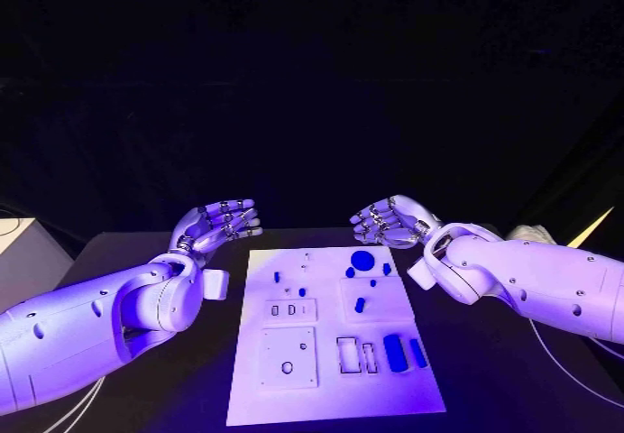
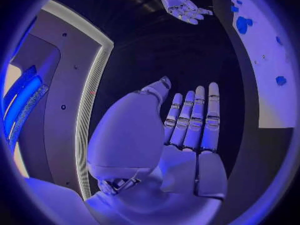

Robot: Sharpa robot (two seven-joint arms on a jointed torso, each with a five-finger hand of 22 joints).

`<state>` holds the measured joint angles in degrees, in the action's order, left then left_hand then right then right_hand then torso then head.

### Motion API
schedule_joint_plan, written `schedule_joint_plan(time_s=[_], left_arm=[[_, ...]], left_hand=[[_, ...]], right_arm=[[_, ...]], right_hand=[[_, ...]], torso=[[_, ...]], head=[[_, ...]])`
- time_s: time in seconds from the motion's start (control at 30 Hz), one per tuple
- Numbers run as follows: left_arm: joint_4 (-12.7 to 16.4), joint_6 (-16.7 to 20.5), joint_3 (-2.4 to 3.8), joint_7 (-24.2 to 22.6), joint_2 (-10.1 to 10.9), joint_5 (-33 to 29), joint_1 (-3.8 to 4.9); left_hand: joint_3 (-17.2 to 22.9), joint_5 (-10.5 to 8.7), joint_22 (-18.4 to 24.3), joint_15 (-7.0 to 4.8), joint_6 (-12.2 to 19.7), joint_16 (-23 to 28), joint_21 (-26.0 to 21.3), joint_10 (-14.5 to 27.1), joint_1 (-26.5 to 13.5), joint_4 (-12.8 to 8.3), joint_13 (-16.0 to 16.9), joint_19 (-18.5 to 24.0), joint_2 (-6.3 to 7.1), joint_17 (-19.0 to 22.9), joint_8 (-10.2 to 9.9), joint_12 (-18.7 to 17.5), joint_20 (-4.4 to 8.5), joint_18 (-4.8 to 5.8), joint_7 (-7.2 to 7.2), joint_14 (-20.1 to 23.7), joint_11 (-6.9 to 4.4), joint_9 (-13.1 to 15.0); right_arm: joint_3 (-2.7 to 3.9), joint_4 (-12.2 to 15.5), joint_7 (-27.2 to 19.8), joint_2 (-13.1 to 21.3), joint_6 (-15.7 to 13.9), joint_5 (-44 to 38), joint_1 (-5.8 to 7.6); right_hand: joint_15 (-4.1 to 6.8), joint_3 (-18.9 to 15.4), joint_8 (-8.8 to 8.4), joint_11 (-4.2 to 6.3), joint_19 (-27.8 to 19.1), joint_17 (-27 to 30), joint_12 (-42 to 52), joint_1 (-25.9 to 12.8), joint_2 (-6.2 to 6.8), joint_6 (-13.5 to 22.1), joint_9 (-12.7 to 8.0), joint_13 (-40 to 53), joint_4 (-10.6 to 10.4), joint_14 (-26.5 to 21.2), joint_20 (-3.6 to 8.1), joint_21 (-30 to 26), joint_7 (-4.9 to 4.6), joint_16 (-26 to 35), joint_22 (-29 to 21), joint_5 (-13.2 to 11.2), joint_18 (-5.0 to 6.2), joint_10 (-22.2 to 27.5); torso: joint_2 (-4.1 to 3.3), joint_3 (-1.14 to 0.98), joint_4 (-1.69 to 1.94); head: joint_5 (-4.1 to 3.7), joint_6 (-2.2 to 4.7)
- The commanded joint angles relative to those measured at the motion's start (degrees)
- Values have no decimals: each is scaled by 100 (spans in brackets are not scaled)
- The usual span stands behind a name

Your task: Assemble the parts on the task board

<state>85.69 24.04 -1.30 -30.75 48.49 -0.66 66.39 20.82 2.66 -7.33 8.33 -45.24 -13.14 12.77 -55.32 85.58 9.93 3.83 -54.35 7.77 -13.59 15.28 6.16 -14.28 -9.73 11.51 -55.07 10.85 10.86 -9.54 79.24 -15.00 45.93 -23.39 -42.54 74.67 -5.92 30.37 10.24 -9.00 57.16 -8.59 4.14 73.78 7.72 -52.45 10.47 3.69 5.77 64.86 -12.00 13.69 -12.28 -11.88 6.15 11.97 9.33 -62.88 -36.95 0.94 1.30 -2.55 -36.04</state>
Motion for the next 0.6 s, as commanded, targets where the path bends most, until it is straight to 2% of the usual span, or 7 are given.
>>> schedule_joint_plan(time_s=[0.03,0.2,0.3,0.37,0.43,0.53,0.6], left_arm=[[163,-260,7,12,91,134,30],[450,-406,9,79,297,189,48],[627,-524,11,103,414,209,53],[751,-600,12,113,496,220,56],[875,-660,14,125,577,236,57],[1007,-716,16,142,665,249,58],[1040,-727,16,146,686,251,58]], left_hand=[[31,17,-48,-25,-47,-63,95,-61,-7,-70,0,-102,79,-45,14,20,43,-73,197,-76,-18,-15],[135,17,-395,-169,-168,-501,688,-227,-96,-270,-3,-479,145,-340,-30,-32,256,-41,156,-447,-92,-63],[170,20,-678,-211,-187,-824,1102,-237,-181,-390,-3,-483,163,-560,-88,-98,337,-13,143,-466,-107,-104],[199,17,-920,-212,-209,-1090,1429,-255,-259,-472,-1,-375,171,-735,-127,-133,378,7,141,-399,-134,-131],[219,19,-1137,-245,-216,-1346,1731,-246,-300,-541,2,-317,177,-889,-157,-159,393,21,135,-354,-132,-151],[263,17,-1472,-246,-237,-1712,2172,-236,-394,-618,5,-110,176,-1090,-197,-168,409,13,136,-215,-121,-177],[271,19,-1526,-254,-242,-1771,2245,-236,-406,-630,5,-84,176,-1119,-202,-167,405,12,134,-201,-120,-180]], right_arm=[[7,33,531,20,137,-1389,49],[12,120,1018,52,338,-2453,132],[14,185,1329,71,479,-3113,172],[16,220,1517,78,567,-3512,190],[16,250,1679,79,656,-3845,202],[17,264,1845,57,753,-4167,210],[17,260,1891,43,781,-4250,212]], right_hand=[[495,-291,99,304,1073,-670,-19,192,70,-510,71,9,121,1472,573,1224,213,-792,674,10,93,-691],[607,-269,23,386,1310,-1310,-50,144,159,-598,73,14,131,2000,732,1947,272,-1522,1155,32,91,-779],[609,-54,-64,421,1358,-2125,-48,21,314,-625,93,20,82,2044,753,2504,307,-2537,1577,12,95,-695],[598,19,-85,398,1505,-2771,-50,-64,415,-635,121,25,26,2028,735,3051,315,-3264,2200,-26,31,-603],[563,59,-99,370,1826,-3874,-55,-124,495,-631,156,20,-45,2099,708,3988,324,-4386,3372,-66,-130,-405],[550,21,-123,358,2017,-4614,-5,-122,551,-588,196,32,-114,2088,680,4652,334,-5158,4208,-121,-237,-242],[550,0,-129,354,2049,-4782,8,-107,565,-575,213,37,-135,2073,664,4809,338,-5343,4406,-129,-265,-204]], torso=[[-143,16,42],[-249,26,75],[-303,36,107],[-330,44,124],[-369,57,144],[-411,67,161],[-425,68,166]], head=[[-44,29],[-83,67],[-122,75],[-147,65],[-164,71],[-185,61],[-193,53]])
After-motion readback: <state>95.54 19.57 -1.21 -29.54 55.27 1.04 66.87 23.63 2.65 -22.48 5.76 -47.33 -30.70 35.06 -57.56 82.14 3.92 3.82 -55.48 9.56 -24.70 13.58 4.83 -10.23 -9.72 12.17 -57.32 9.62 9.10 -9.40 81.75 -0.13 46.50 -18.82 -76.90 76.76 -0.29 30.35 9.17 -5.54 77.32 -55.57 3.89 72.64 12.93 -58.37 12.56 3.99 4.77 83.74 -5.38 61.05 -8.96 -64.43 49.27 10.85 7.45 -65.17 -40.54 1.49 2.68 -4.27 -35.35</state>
